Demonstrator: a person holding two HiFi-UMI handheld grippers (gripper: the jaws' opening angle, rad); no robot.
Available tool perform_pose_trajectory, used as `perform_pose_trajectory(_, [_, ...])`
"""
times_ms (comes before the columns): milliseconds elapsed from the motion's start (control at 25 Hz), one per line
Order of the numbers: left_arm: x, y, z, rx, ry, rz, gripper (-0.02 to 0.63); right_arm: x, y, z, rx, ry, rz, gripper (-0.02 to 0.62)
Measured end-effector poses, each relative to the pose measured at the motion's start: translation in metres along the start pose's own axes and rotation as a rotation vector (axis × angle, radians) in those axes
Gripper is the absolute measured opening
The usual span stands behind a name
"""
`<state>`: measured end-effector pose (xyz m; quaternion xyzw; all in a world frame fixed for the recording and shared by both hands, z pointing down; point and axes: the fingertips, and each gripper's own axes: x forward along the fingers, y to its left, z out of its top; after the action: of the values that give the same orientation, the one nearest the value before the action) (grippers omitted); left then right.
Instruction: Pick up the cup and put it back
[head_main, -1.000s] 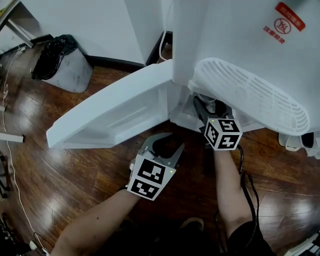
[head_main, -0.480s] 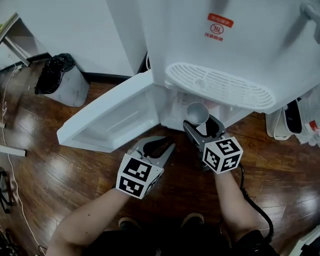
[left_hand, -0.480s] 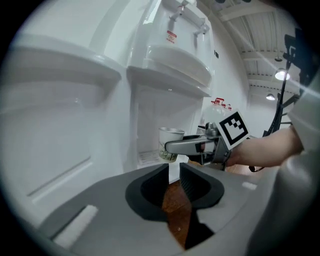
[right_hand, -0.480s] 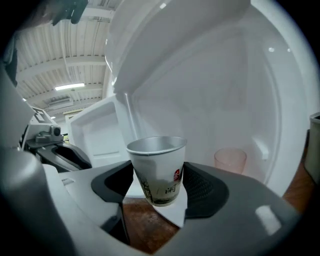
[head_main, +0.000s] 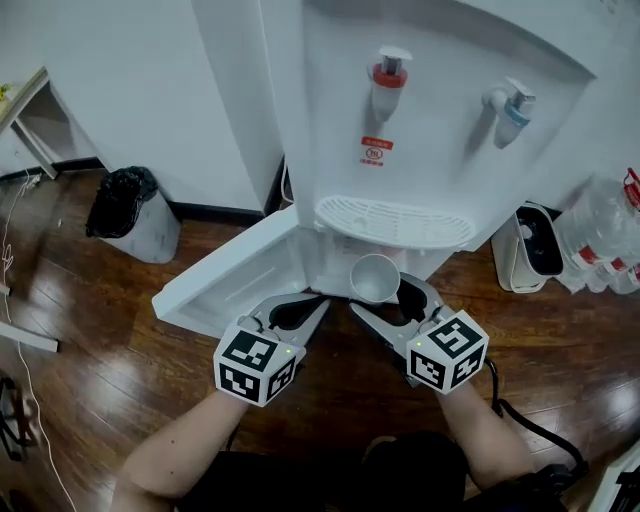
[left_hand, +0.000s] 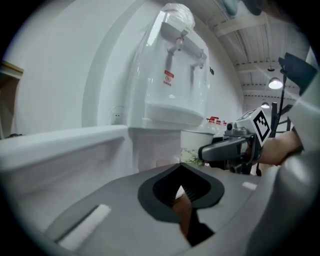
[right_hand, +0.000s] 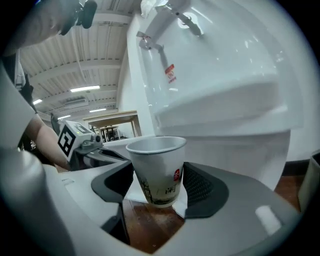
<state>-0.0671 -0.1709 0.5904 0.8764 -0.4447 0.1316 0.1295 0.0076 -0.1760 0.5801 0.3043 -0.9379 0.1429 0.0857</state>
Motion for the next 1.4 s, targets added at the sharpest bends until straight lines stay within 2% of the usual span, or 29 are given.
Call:
perform_pose_trajectory(240, [-0.041, 0.005, 0.047, -0.088, -0.114, 0.013, 0.212, -0.028, 0.034, 0.064, -0.034, -0.047, 0.078, 0.313])
perform_pose_trajectory(400, [-0.063, 0.001, 0.070, -0.093, -0.151, 0.017, 0.212, -0.042, 0.049, 0.095, -0.076, -0.069, 0.106, 0.313])
perform_pose_trajectory(520, [-0.087, 0.000, 0.087, -0.126, -0.205, 0.037, 0.212, -0.048, 0.059, 0.112, -0.102, -0.084, 0.114, 0.313])
perform_pose_trajectory(680, [-0.103, 0.003, 0.100, -0.122, -0.263, 0.061, 0.210, -0.051, 0.063, 0.122, -0.105, -0.095, 0.122, 0.313])
perform_pose_trajectory(880, [-0.099, 0.000, 0.094, -0.092, -0.252, 0.062, 0.212, -0.053, 0.064, 0.120, -0.096, -0.079, 0.125, 0.313])
perform_pose_trajectory(1080, [-0.097, -0.011, 0.096, -0.046, -0.238, 0.043, 0.210, -0.062, 0.072, 0.139, -0.124, -0.107, 0.129, 0.313])
perform_pose_trajectory(1400, [-0.101, -0.014, 0.096, -0.031, -0.236, 0.029, 0.210, -0.066, 0.080, 0.142, -0.146, -0.105, 0.161, 0.313])
